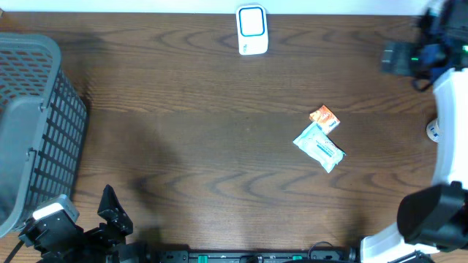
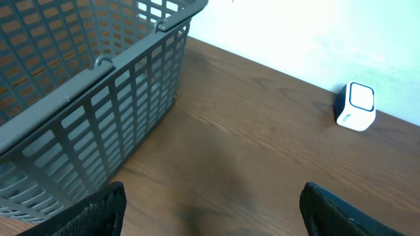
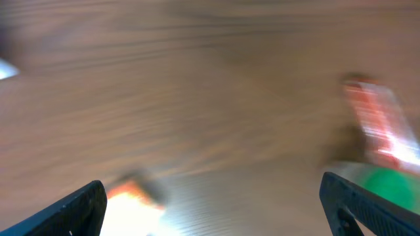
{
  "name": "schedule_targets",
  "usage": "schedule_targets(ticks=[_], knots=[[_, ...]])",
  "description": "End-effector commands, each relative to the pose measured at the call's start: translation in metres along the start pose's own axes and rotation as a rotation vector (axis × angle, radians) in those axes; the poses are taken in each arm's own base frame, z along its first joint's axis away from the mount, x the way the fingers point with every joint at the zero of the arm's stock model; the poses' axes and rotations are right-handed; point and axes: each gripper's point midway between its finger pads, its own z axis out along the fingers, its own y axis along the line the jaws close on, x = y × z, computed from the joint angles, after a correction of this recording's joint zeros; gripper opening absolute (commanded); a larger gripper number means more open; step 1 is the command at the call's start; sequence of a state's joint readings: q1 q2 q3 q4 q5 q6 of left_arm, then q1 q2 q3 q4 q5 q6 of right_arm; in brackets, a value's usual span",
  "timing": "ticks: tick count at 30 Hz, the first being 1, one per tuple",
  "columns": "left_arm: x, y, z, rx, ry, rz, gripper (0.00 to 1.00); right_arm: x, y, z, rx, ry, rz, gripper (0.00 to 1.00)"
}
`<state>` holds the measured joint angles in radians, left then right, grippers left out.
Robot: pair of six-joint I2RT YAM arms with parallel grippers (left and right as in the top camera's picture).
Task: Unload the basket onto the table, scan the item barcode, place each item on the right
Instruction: 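Carry the snack bar to the table's right edge and release it, then grasp the small orange box with the right gripper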
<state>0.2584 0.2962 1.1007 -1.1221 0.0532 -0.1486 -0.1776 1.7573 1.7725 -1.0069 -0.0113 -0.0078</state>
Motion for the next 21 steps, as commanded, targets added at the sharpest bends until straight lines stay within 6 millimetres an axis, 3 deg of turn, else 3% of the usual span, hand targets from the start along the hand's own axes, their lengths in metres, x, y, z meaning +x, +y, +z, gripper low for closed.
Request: schedule_targets(ticks=[1,7,12,17,21], knots=[[-0.001,0.001,-0.002,-0.006,-0.008,0.016,0.85,0.026,0.076,0.007,-0.264,0.114,0.030,0.99],[0.001,-0.008,-0.002,0.061,0.005,0.045,0.85,0.118,0.115,0.033,-0.143,0.517,0.452,0.99],[0.002,-0.013,-0.002,0.100,0.013,0.061,0.85,0.135,0.128,0.063,-0.151,0.493,0.366,0.99],[0.002,-0.012,-0.002,0.099,0.014,0.061,0.85,0.188,0.110,0.077,0.067,0.617,0.722,0.99],[0.002,-0.012,-0.002,0.099,0.014,0.061,0.85,0.208,0.107,0.095,0.099,0.612,0.801,0.99]])
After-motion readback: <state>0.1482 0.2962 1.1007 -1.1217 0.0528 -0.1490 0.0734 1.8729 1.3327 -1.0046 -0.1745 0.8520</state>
